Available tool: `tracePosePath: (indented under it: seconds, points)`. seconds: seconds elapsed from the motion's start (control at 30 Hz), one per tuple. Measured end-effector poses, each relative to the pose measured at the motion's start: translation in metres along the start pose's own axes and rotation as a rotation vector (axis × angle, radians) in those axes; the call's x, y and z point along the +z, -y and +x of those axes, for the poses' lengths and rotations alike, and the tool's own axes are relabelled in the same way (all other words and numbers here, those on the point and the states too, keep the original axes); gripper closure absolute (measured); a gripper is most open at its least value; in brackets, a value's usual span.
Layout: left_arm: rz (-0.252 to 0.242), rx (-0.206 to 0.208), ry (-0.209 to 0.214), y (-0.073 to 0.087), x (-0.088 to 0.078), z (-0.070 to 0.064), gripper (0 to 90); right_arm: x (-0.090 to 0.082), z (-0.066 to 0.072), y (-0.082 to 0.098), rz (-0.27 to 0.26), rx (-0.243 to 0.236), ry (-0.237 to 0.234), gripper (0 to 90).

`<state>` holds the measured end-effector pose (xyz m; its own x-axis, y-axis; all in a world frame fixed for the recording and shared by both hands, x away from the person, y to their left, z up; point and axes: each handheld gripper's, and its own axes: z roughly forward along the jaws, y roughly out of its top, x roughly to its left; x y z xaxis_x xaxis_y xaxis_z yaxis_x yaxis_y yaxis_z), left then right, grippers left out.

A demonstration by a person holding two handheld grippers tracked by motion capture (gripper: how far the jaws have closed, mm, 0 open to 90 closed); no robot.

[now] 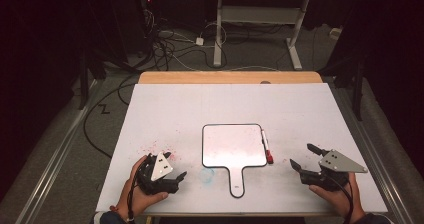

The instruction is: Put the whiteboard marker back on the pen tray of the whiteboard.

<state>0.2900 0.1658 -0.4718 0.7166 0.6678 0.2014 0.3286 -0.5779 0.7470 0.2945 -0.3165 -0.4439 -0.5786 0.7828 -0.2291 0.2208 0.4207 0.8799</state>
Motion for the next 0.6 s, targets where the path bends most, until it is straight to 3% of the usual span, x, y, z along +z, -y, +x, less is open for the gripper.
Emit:
tracePosePath:
  seconds: [0.17,0.3,0.6]
  points:
    - [0.006,0.001,-0.004,0.0002,0.0035,0.0019,19.9,0.0014,-0.0032,-0.0003,-0.003,0.028,0.005,24.4]
    - [0.006,-0.003,-0.007,-0.0002,0.0050,0.0039,19.9,0.0026,-0.0020,0.0012,0.005,0.007,0.006,25.2]
    - [0.015,-0.003,-0.017,-0.0010,0.0077,0.0049,19.8,-0.0006,-0.0021,-0.0010,-0.006,0.007,0.012,25.9]
